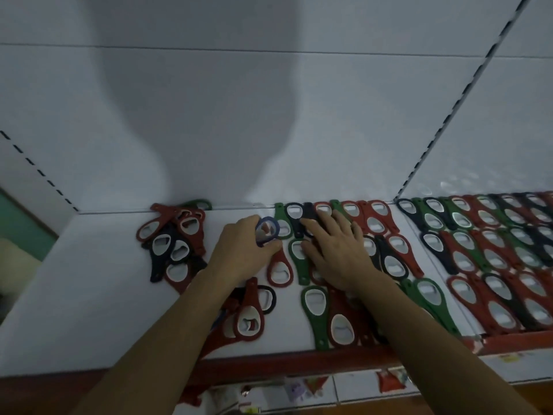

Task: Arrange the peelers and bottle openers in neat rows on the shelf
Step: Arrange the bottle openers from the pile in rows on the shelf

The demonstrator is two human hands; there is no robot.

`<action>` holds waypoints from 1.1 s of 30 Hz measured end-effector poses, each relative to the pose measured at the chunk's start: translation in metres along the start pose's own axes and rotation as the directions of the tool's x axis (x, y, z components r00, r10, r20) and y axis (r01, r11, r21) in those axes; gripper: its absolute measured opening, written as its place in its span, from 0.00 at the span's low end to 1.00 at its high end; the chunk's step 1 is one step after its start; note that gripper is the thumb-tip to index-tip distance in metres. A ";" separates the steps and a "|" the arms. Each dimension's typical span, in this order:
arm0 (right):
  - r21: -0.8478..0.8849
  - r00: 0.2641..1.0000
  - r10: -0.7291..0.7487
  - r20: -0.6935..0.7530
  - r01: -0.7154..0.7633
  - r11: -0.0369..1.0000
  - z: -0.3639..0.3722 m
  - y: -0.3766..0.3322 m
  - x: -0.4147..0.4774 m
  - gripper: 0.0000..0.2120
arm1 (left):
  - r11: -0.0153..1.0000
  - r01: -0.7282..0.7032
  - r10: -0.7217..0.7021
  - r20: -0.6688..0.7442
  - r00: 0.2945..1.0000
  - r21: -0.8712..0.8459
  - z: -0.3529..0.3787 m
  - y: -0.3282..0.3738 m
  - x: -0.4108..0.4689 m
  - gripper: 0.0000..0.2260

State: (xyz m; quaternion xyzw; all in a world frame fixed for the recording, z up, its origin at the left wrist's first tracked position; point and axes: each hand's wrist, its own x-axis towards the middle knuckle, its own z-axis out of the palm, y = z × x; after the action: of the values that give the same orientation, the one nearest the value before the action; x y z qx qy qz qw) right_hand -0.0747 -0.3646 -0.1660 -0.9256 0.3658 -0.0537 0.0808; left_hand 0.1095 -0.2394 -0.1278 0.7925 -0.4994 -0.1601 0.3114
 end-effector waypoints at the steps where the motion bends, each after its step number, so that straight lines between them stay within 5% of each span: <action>1: 0.000 1.000 -0.004 -0.005 0.004 1.000 0.000 0.000 0.001 0.25 | 0.999 -0.047 0.047 0.026 0.999 0.002 -0.003 -0.001 -0.004 0.11; 5: -0.010 1.000 0.002 -0.015 -0.002 1.000 0.002 0.000 0.000 0.25 | 0.979 -0.154 0.110 0.286 0.952 0.134 -0.010 -0.007 -0.017 0.24; 7: -0.009 1.000 0.000 -0.013 0.000 1.000 0.003 -0.001 -0.001 0.25 | 0.980 -0.152 0.109 0.290 0.951 0.130 -0.007 -0.006 -0.020 0.28; 14: 0.049 1.000 0.003 -0.020 -0.002 0.999 -0.003 -0.002 -0.002 0.24 | 0.983 -0.166 0.142 0.248 0.958 0.077 -0.009 0.008 -0.024 0.24; 17: 0.174 0.989 0.021 -0.146 0.005 0.985 -0.018 -0.005 -0.004 0.23 | 0.971 -0.216 0.233 0.213 0.949 -0.099 -0.016 0.014 -0.042 0.08; 21: 0.306 0.984 -0.019 -0.177 0.074 0.949 -0.035 -0.005 -0.012 0.22 | 0.858 -0.510 0.514 0.177 0.840 -0.071 -0.014 0.020 -0.074 0.07; 25: 0.246 0.986 -0.102 -0.135 0.133 0.960 -0.035 0.004 -0.028 0.20 | 0.668 -0.713 0.701 0.142 0.699 0.213 -0.005 0.014 -0.081 0.07; 33: 0.030 0.977 -0.191 0.092 0.189 0.981 -0.012 0.000 -0.067 0.29 | 0.717 -0.677 0.595 0.358 0.719 0.167 -0.010 0.003 -0.091 0.13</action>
State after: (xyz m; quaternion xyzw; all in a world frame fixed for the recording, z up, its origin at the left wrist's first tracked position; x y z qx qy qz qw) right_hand -0.1255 -0.3203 -0.1571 -0.9570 0.2707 -0.0211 0.1021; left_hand 0.0721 -0.1564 -0.1236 0.5748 -0.7995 -0.0779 0.1559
